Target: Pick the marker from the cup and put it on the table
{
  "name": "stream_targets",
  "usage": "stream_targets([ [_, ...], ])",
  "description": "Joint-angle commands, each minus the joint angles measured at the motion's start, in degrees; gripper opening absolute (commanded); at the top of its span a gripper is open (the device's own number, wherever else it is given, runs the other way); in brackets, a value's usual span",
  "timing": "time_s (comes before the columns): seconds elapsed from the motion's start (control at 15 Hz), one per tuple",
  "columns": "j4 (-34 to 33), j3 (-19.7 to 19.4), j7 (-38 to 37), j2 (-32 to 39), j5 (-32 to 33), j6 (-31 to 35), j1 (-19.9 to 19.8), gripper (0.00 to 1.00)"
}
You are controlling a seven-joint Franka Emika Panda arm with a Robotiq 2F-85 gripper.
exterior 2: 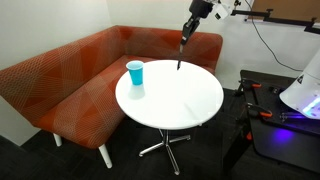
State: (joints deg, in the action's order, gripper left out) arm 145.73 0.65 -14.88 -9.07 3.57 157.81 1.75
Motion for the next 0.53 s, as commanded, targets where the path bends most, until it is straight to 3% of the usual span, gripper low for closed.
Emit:
stream_targets([
  [0.0,-4.24,2.31,-3.27,1.66,4.89,-8.58,-2.65,0.02],
  [0.2,-8.01,3.70,-9.42,4.23,13.13,-13.58,-3.73,0.02],
  [0.47,-14.41,4.58,-16.24,10.59,24.07,-19.94,-2.18,0.02],
])
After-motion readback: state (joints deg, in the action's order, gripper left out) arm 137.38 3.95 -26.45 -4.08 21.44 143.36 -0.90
